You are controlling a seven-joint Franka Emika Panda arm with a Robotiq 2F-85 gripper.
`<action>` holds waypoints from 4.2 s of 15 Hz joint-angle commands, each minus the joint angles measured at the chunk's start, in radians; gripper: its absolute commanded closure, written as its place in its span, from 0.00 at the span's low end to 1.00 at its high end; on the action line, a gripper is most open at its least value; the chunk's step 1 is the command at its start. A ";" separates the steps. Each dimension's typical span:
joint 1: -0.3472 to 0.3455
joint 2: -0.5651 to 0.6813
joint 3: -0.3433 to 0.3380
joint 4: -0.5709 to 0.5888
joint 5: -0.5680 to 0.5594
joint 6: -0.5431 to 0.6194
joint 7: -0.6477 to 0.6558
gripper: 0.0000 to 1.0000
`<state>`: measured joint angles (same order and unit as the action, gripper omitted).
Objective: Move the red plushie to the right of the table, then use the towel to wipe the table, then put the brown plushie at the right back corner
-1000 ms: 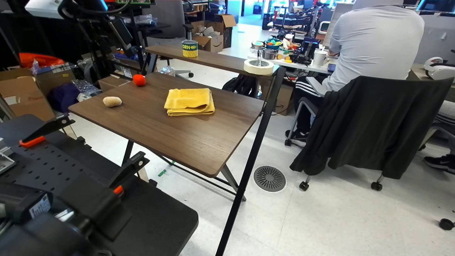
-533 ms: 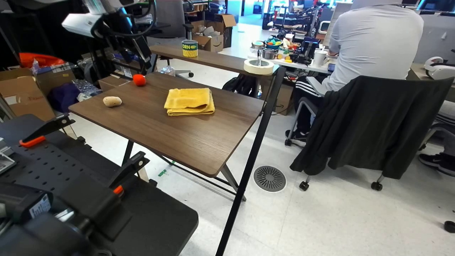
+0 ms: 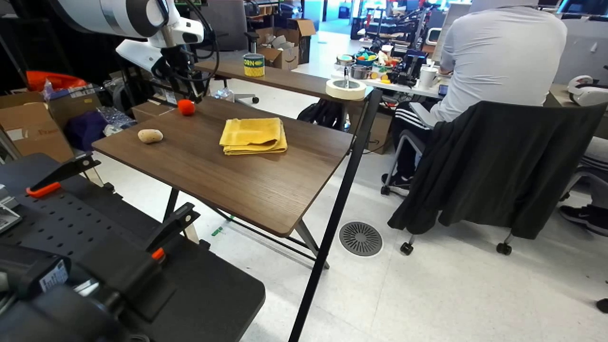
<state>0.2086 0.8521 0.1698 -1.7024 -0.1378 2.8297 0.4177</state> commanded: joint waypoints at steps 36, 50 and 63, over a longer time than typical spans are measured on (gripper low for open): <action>0.035 0.412 0.075 0.517 0.233 -0.044 -0.244 0.78; 0.180 -0.142 -0.471 -0.159 0.182 0.051 0.207 0.92; 0.307 0.073 -0.875 -0.308 0.214 0.104 0.646 0.92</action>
<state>0.4973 0.8426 -0.6962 -2.0394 0.0622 2.9282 0.9838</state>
